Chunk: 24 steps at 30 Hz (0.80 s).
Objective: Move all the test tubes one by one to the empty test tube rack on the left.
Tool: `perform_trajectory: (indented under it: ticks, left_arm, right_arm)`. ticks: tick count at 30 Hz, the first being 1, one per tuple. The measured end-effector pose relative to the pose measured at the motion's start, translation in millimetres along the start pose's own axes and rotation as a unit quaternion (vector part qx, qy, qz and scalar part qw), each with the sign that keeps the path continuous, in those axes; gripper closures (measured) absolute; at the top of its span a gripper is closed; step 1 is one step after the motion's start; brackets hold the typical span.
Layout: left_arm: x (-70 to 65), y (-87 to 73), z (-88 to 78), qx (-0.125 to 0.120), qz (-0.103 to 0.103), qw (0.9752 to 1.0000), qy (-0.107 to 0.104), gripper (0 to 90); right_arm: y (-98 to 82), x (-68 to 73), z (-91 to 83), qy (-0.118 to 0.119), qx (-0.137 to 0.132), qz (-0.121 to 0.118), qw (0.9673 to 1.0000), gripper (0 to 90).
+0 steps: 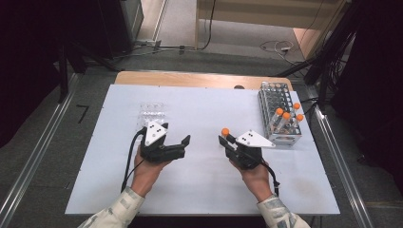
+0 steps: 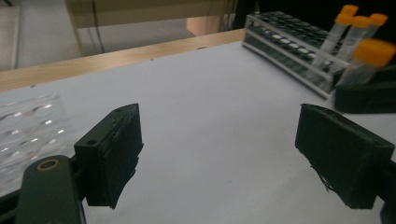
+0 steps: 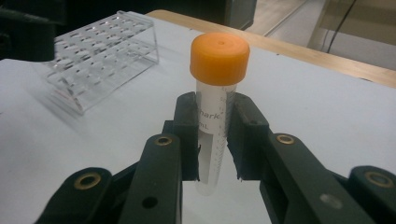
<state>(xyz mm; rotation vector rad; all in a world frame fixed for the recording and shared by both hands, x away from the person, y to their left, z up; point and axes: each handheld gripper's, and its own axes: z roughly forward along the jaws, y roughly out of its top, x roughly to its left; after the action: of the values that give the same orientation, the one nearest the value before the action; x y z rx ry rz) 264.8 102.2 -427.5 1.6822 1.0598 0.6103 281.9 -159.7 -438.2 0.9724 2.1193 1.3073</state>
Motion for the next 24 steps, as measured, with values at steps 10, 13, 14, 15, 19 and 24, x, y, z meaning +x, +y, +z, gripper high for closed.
perform_trajectory:
  ticks: [10,13,14,15,19,24]
  left_arm:
    - [-28.8,6.5,12.5,0.002,0.027,0.9971,-0.071,21.5]
    - [-32.9,3.5,15.0,0.011,0.041,0.9958,-0.081,26.6]
    - [-32.9,3.5,15.0,0.011,0.041,0.9958,-0.081,28.6]
    - [-33.8,1.1,16.5,0.010,0.039,0.9956,-0.085,31.8]
    - [-31.3,-0.5,18.0,0.013,0.031,0.9952,-0.092,40.1]
    - [-27.5,-0.8,17.5,0.004,0.024,0.9938,-0.109,52.8]
  right_arm:
    - [0.0,21.8,15.3,0.029,0.010,-0.016,0.9994,72.6]
    - [-0.8,29.4,19.2,0.040,0.015,-0.026,0.9987,72.6]
    - [-0.9,31.9,19.9,0.043,0.016,-0.027,0.9985,72.6]
    - [-1.0,34.1,20.9,0.045,0.019,-0.030,0.9984,72.6]
    - [-3.0,37.9,24.0,0.050,0.023,-0.034,0.9979,72.6]
    - [-5.6,39.1,26.3,0.053,0.025,-0.031,0.9978,72.6]
